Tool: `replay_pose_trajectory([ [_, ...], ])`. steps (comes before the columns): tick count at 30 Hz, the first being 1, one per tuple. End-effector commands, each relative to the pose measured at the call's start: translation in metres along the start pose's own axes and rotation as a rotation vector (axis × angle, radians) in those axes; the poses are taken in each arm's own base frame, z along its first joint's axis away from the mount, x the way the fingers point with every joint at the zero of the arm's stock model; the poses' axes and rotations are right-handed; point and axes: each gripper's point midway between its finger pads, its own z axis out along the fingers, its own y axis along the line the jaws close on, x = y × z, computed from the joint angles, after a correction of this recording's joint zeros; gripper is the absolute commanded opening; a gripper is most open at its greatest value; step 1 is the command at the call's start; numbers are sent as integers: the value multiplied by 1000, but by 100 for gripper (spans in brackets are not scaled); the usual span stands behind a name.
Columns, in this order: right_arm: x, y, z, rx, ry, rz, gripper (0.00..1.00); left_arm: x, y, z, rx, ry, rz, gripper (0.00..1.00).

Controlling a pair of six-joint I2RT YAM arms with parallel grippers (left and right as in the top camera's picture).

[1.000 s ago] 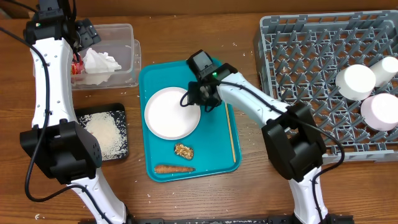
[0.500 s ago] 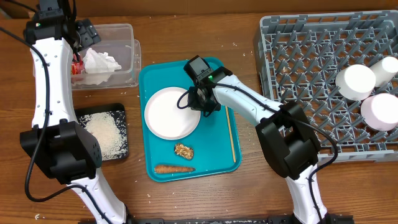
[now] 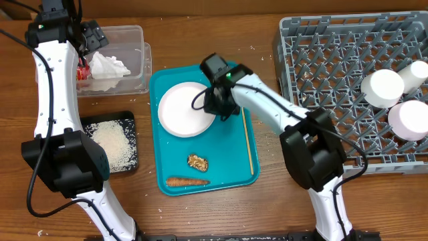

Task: Sort waste into correct bins and load items into the dishwasher
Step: 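Grasp the large white plate rim with the right gripper and lift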

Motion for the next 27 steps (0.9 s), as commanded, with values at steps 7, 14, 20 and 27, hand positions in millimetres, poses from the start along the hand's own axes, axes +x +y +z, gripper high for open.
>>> replay_pose_trajectory([
  [7,-72,-42,-124,-49,-162,70,4,1,1,2,-10,0,-18,100],
  [14,-113,-145,-210,165,-367,159,4,0,1,2,-10,-1,-20,100],
  [20,-142,-255,-283,483,-619,328,4,1,0,2,-9,0,-17,100],
  [27,-170,-316,-301,666,-699,280,4,1,0,2,-9,0,-18,100],
])
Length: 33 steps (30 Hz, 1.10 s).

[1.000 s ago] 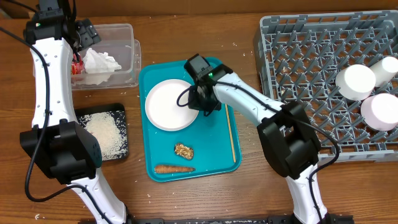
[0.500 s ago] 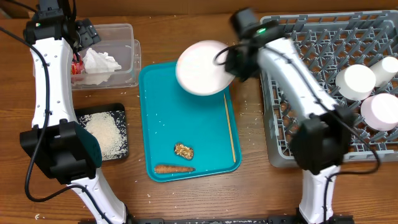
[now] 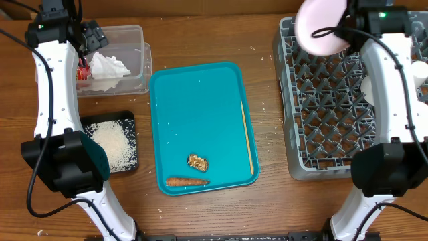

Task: Sort waste into correct bins and load items into the dishwasher
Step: 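Grasp the large white plate rim with the right gripper and lift, then carry the plate right and stand it in the rack's back row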

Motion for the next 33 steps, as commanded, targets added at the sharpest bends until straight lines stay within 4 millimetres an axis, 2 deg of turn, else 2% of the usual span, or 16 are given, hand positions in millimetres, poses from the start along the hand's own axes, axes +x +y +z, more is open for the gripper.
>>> replay_pose_trajectory([
  [1,-20,-24,4,112,-77,-97,4,0,1,2,-9,-1,-19,100],
  [5,-32,-31,21,146,-108,-151,4,0,1,2,-10,0,-19,100],
  [11,-35,-34,41,228,-128,-182,4,1,0,2,-9,-1,-17,100],
  [16,-27,-30,59,247,-101,-222,4,0,1,2,-10,-1,-20,100],
  [24,-27,-33,66,295,-106,-250,4,0,1,2,-10,-1,-20,100],
  [28,-22,-25,68,275,-97,-264,4,0,1,2,-10,-1,-20,100],
  [33,-4,-12,81,274,-52,-315,4,0,1,2,-10,-1,-20,100],
])
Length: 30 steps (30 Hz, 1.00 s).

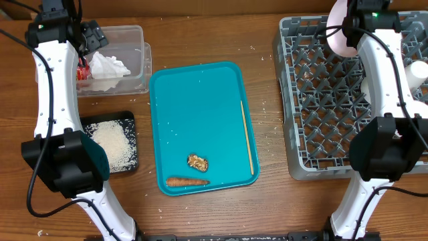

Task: Sort waste into correct bins and load items into the dishwasher
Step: 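Carry the plate right and stand it in the rack's back row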

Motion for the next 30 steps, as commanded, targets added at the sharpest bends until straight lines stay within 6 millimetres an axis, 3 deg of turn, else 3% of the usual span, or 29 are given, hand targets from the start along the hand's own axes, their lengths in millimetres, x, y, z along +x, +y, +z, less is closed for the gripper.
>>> replay_pose_trajectory([
  [1,13,19,9,10,28,-52,4,0,1,2,-10,0,-20,100],
  [10,11,27,-7,102,-7,-93,7,0,1,2,-10,0,-20,100],
  [11,10,29,-10,99,-12,-96,14,0,1,2,-10,0,-20,100],
  [14,6,35,-23,81,-32,-73,57,0,1,2,-10,0,-20,100],
  [15,4,36,-30,74,-40,-55,64,0,1,2,-10,0,-20,100],
  [17,0,37,-44,60,-52,-25,68,0,1,2,-10,0,-20,100],
  [19,-6,32,-62,45,-67,19,76,0,1,2,-10,0,-20,100],
  [21,-12,24,-82,21,-78,76,94,0,1,2,-10,0,-20,100],
  [23,-15,20,-104,-52,-70,124,99,0,1,2,-10,0,-20,100],
  [28,-10,40,-174,-482,18,169,100,0,1,2,-10,0,-20,100],
  [30,-2,54,-214,-718,69,161,100,0,1,2,-10,0,-20,100],
])
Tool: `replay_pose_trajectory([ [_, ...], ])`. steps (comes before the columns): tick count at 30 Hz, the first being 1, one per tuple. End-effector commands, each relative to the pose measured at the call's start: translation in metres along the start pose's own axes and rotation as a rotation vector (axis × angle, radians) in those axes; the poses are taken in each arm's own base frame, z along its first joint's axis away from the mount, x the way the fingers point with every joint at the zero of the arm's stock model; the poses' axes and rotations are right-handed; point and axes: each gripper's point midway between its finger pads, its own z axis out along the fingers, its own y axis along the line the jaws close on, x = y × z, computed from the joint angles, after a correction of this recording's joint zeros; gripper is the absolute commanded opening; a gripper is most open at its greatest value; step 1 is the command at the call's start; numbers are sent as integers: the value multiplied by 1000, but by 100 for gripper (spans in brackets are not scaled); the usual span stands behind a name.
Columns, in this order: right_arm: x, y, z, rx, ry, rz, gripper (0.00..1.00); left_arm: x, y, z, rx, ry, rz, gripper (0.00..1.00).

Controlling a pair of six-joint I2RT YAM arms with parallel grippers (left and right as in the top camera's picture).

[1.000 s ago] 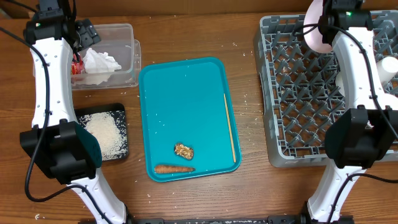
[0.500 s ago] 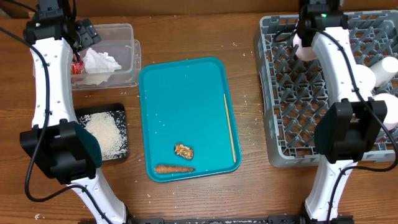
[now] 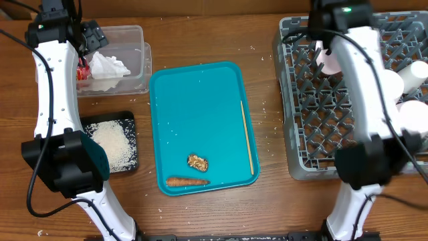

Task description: Sort waste into correct bins and load items into the dishwasher

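Note:
A white plate [image 3: 327, 60] stands on edge among the pegs at the back left of the grey dish rack [image 3: 309, 144], partly hidden by my right arm. My right gripper [image 3: 318, 28] is just behind it at the rack's back left corner; its fingers are not clear enough to judge. On the teal tray [image 3: 200, 107] lie a wooden chopstick [image 3: 247, 137], a brown food scrap [image 3: 197, 161] and a carrot piece [image 3: 187, 181]. My left gripper [image 3: 92, 37] hovers over the clear bin [image 3: 137, 50], its state unclear.
The clear bin holds crumpled white tissue [image 3: 107, 67] and a red wrapper [image 3: 82, 70]. A black tray of white grains [image 3: 110, 144] sits at the front left. White cups [image 3: 414, 72] stand at the rack's right side, partly behind my right arm.
The plate was held tilted over the rack's back edge; now it stands lower among the rack's pegs. My right gripper has shifted left and the arm now crosses the rack. The left arm has not moved.
My right gripper was at the white plate on the teal tray. Then the plate was up over the rack's back left corner, then tilted on edge farther right over the rack. Now it stands in the rack. The tray keeps the chopstick, scrap and carrot.

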Motion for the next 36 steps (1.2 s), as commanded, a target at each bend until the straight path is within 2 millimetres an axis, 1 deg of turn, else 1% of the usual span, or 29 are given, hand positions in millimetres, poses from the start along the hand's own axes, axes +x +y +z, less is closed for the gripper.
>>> replay_pose_trajectory([
  [1,-1,40,-90,-495,26,91,100,0,1,2,-10,-1,-20,100],
  [2,5,50,-108,-597,55,84,100,0,1,2,-10,-1,-20,100],
  [4,17,63,-129,-730,115,70,100,0,1,2,-10,-1,-20,100],
  [6,30,72,-142,-818,179,55,100,0,1,2,-10,-1,-20,100],
  [7,41,76,-145,-852,236,47,100,0,1,2,-10,-1,-20,100],
  [12,73,75,-134,-811,370,32,100,0,1,2,-10,-1,-20,100],
  [16,85,75,-125,-784,417,28,100,0,1,2,-10,-1,-20,100],
  [20,87,76,-123,-781,426,28,100,0,1,2,-10,-1,-20,100],
  [26,80,79,-122,-793,393,31,100,0,1,2,-10,-1,-20,100],
  [36,80,79,-122,-794,393,30,100,0,1,2,-10,-1,-20,100],
])
